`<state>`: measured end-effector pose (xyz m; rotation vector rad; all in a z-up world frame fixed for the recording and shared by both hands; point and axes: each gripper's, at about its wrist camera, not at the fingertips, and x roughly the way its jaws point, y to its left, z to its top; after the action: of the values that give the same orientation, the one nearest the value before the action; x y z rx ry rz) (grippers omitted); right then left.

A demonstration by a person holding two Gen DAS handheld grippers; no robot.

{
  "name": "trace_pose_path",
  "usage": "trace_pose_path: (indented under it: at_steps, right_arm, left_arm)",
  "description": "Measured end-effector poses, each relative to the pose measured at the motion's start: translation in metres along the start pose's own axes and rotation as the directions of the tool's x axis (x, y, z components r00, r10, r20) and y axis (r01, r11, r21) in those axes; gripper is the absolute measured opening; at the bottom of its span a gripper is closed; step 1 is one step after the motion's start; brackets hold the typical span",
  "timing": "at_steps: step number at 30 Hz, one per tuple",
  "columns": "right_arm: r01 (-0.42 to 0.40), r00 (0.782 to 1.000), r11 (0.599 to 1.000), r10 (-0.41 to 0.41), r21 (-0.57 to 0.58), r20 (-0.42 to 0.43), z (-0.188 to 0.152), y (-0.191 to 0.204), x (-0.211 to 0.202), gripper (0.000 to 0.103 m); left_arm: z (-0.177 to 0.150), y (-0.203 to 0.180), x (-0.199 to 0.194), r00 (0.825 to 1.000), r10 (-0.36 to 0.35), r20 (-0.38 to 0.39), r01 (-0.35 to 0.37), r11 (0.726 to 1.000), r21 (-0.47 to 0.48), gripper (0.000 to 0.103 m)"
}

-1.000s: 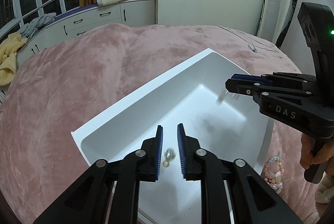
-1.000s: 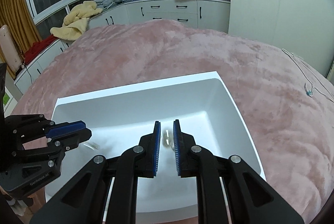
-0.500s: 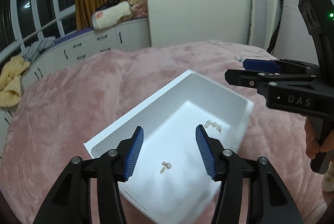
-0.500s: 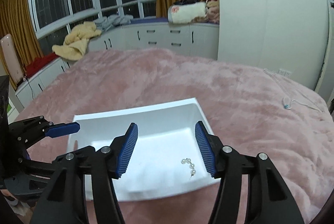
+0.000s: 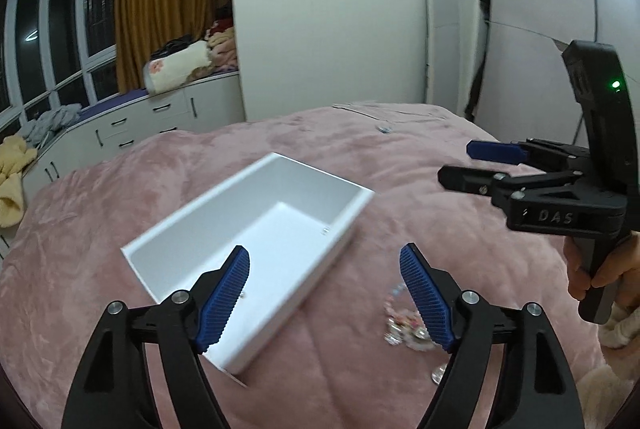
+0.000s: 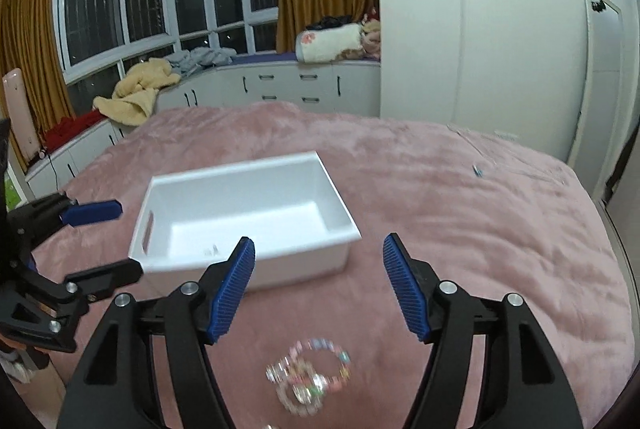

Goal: Organize jewelry
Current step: 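Move both tools back to the jewelry pile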

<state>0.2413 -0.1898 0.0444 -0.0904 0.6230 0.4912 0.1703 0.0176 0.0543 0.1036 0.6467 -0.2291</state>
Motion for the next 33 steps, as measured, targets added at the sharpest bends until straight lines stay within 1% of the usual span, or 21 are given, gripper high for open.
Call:
trace_pose_path:
  at_steps: [3,8,11,17,20,23,25,29,33]
  right_arm:
    - [0.013,1.000,1.000,-0.013,0.017,-0.029,-0.026,-0.007,-0.002,0.066]
    - [0.036,0.997,0.998,-0.032,0.056,-0.071,-0.064,-0.019,0.003,0.066]
    - [0.045,0.995,0.997,-0.038,0.067,-0.097,-0.081,-0.024,0.012,0.066]
    - [0.064,0.988,0.995,-0.054,0.071,-0.142,-0.105,-0.030,0.035,0.065]
    - [0.069,0.985,0.995,-0.055,0.078,-0.166,-0.116,-0.034,0.048,0.064]
    - [0.073,0.981,0.993,-0.056,0.089,-0.185,-0.123,-0.039,0.061,0.064]
    - [0.074,0.980,0.992,-0.054,0.099,-0.192,-0.125,-0.042,0.068,0.064]
    - [0.074,0.975,0.991,-0.049,0.110,-0.216,-0.130,-0.045,0.084,0.061]
    - [0.078,0.966,0.991,-0.050,0.104,-0.254,-0.136,-0.045,0.102,0.054]
  left_arm:
    - [-0.012,-0.016,0.002,1.000,-0.003,0.008,0.003,1.000,0.005,0.080]
    - [-0.035,-0.028,0.015,1.000,-0.025,-0.016,0.024,1.000,-0.014,0.080]
    - [-0.047,-0.032,0.027,0.999,-0.033,-0.020,0.033,0.999,-0.009,0.080]
    - [-0.072,-0.036,0.058,0.994,-0.075,-0.080,0.076,0.997,-0.001,0.080]
    - [-0.085,-0.041,0.067,0.988,-0.125,-0.091,0.127,0.992,0.007,0.079]
    - [-0.097,-0.047,0.074,0.981,-0.158,-0.112,0.161,0.987,0.020,0.072]
    - [-0.104,-0.050,0.080,0.973,-0.189,-0.135,0.194,0.981,0.022,0.068]
    - [-0.115,-0.055,0.087,0.961,-0.235,-0.148,0.241,0.970,0.028,0.068]
    - [-0.122,-0.066,0.090,0.946,-0.282,-0.160,0.294,0.955,0.050,0.068]
